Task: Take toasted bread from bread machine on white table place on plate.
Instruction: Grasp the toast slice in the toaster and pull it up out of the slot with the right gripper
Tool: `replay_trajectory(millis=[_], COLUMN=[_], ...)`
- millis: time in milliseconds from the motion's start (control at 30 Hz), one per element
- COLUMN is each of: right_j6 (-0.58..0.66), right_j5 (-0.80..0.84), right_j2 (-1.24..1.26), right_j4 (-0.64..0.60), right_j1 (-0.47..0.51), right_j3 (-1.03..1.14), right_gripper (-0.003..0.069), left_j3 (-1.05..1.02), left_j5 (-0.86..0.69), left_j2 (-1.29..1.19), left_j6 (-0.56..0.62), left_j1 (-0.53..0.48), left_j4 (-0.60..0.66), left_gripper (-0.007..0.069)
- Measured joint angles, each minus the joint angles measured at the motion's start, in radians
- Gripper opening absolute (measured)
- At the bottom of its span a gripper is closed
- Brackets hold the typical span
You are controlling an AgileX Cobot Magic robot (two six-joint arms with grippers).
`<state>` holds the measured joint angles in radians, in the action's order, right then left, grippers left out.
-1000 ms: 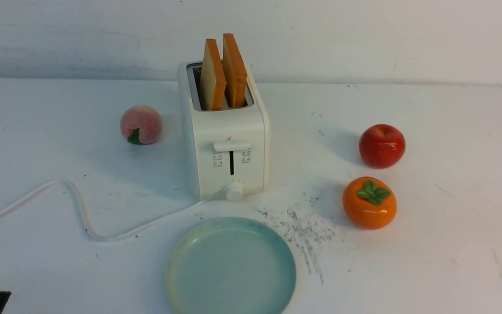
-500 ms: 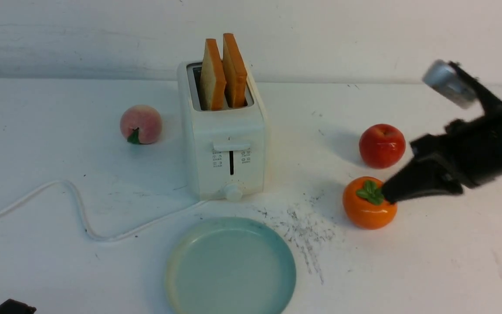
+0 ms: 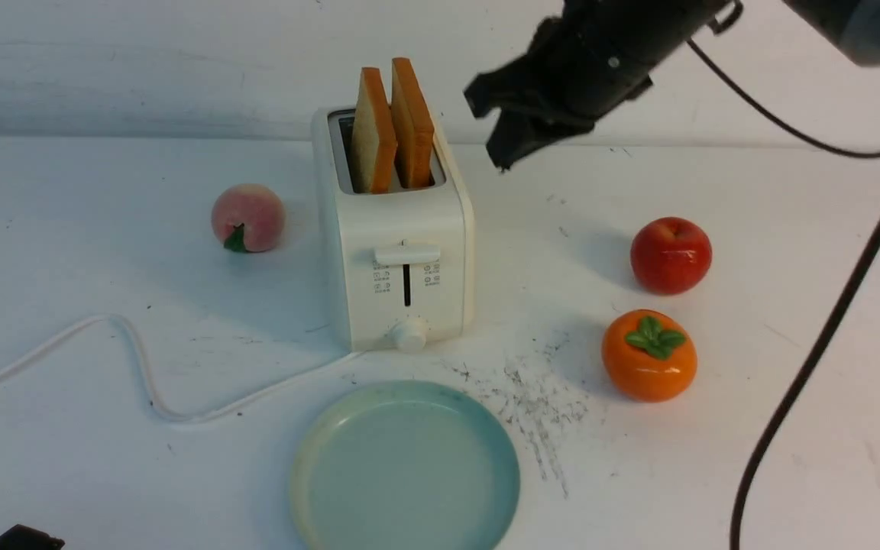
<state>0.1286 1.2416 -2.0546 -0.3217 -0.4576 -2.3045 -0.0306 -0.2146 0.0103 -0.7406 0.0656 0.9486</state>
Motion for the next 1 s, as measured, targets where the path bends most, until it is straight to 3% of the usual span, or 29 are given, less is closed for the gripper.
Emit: replay_trajectory(millis=[267, 400, 500, 700, 1000], right_j6=[-0.012, -0.015, -0.015, -0.015, -0.015], right_j5=[-0.137, -0.256, -0.304, -0.375, -0.438], right_j2=[-0.035, -0.043, -0.073, -0.158, -0.212], right_j4=[0.043, 0.105, 0.121, 0.129, 0.149], right_j1=[-0.074, -0.073, -0.071, -0.071, -0.071], right_j3=[-0.069, -0.071, -0.073, -0.073, -0.073], right_gripper=[0.0033, 0.0113, 0.0225, 0.0367, 0.0383], left_j3=[0.0, 0.0, 0.0, 0.0, 0.0], left_j5=[0.03, 0.032, 0.032, 0.032, -0.003], left_j2=[0.0, 0.0, 0.0, 0.0, 0.0], left_j6=[0.067, 0.073, 0.074, 0.075, 0.077], left_j1=[0.0, 0.0, 0.0, 0.0, 0.0], left_j4=[-0.002, -0.002, -0.002, -0.002, -0.002], left_gripper=[-0.0013, -0.0013, -0.0013, -0.0011, -0.0003])
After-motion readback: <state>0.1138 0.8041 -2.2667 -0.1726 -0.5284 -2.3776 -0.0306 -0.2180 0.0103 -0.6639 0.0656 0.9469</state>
